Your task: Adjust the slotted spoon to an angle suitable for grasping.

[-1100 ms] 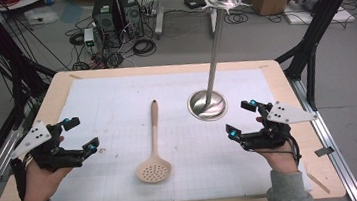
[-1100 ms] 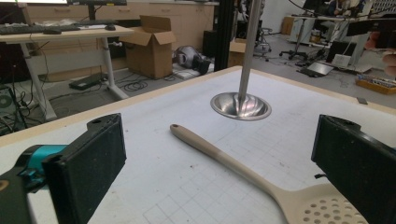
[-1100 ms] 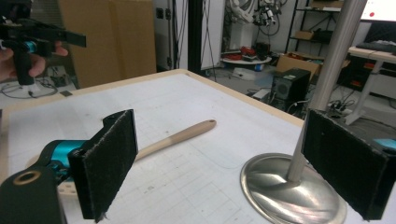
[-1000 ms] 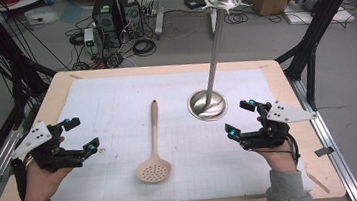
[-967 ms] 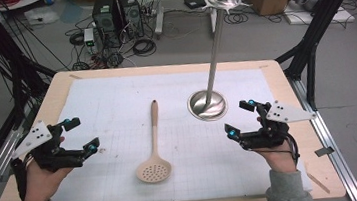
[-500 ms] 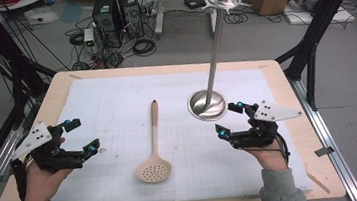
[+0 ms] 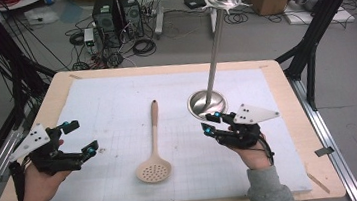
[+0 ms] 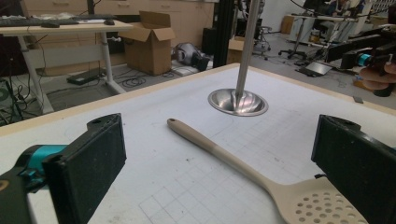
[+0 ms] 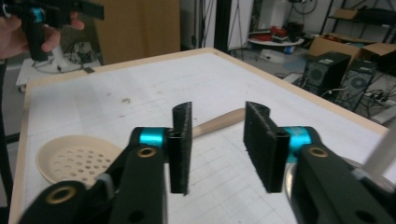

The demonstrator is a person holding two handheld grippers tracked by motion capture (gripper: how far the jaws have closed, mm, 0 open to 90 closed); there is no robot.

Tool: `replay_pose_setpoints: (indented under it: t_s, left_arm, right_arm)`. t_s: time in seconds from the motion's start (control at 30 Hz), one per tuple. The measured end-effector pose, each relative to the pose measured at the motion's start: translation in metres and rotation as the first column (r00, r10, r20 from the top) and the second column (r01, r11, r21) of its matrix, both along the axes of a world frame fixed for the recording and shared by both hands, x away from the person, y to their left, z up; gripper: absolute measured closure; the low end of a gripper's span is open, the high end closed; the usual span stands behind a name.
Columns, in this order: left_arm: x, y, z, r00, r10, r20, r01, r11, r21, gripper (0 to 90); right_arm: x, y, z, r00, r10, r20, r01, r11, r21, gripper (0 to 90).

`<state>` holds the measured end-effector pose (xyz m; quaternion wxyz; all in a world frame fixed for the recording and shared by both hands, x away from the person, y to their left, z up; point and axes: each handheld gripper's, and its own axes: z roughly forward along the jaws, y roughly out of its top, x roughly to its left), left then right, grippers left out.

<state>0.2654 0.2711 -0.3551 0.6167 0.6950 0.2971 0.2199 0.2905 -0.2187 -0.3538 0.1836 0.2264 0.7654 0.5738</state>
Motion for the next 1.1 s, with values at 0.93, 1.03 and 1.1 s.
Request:
replay_pose_setpoints:
  t_s: [0.93, 1.03, 1.1]
  left_arm:
    - [-0.005, 0.006, -0.005, 0.9997, 0.017, -0.015, -0.017, 0.9998, 0.009, 3.5]
    - [-0.005, 0.006, -0.005, 0.9997, 0.015, -0.018, -0.015, 0.9998, 0.008, 3.5]
    - [-0.006, 0.005, -0.006, 0.9997, 0.014, -0.018, -0.014, 0.9999, 0.005, 3.5]
  right_arm:
    - [0.036, 0.078, -0.031, 0.9827, 0.128, -0.134, -0.138, 0.988, -0.069, 89.5]
    - [0.041, 0.088, -0.036, 0.9805, 0.128, -0.149, -0.142, 0.986, -0.085, 89.5]
    - [0.044, 0.094, -0.04, 0.9772, 0.135, -0.164, -0.15, 0.985, -0.085, 89.5]
